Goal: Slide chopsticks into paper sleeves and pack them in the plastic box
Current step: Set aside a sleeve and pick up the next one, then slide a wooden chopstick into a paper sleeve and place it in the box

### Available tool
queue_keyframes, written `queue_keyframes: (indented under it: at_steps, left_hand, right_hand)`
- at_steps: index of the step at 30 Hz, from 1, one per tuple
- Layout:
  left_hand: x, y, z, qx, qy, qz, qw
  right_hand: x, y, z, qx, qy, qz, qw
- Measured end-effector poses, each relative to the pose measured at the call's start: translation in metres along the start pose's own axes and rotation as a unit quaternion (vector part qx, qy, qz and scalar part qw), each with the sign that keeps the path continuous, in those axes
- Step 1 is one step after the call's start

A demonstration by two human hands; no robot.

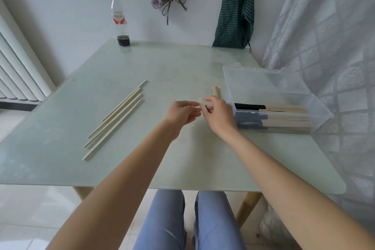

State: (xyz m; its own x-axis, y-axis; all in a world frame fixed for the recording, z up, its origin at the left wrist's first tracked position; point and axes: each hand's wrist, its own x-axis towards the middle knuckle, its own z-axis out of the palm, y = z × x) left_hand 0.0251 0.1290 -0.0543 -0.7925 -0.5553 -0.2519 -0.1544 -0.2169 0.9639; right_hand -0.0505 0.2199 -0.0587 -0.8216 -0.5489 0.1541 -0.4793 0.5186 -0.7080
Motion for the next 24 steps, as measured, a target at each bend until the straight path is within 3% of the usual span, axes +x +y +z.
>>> queue_keyframes:
  at_steps: [2,3,6,9,12,14,19,24]
  left_hand:
    - [-0.001,0.002,-0.022,0.11,0.068,0.065,0.989]
    - [-0.001,0.002,-0.036,0.199,0.115,0.098,0.968]
    - [-0.003,-0.005,-0.079,0.466,0.236,0.129,0.843]
    - [-0.013,-0.008,-0.11,0.635,0.239,0.065,0.732]
    - [-0.013,-0.013,-0.122,0.711,0.186,0.013,0.678]
    - [-0.005,-0.016,-0.13,0.708,0.181,0.007,0.683]
    - [-0.004,-0.016,-0.127,0.639,0.192,-0.022,0.744]
    - [-0.01,-0.009,-0.115,0.529,0.184,0.095,0.823]
  right_hand:
    - [0.003,-0.014,0.004,0.119,0.007,0.032,0.992]
    - [0.004,-0.022,0.008,0.19,-0.014,0.053,0.98]
    - [0.002,-0.039,0.025,0.324,-0.074,0.097,0.938]
    - [-0.002,-0.053,0.043,0.373,-0.121,0.119,0.912]
    - [-0.004,-0.06,0.054,0.401,-0.148,0.128,0.895]
    - [-0.003,-0.061,0.059,0.411,-0.158,0.139,0.887]
    - [0.003,-0.06,0.067,0.448,-0.132,0.203,0.861]
    - [0.009,-0.053,0.061,0.596,-0.111,0.296,0.738]
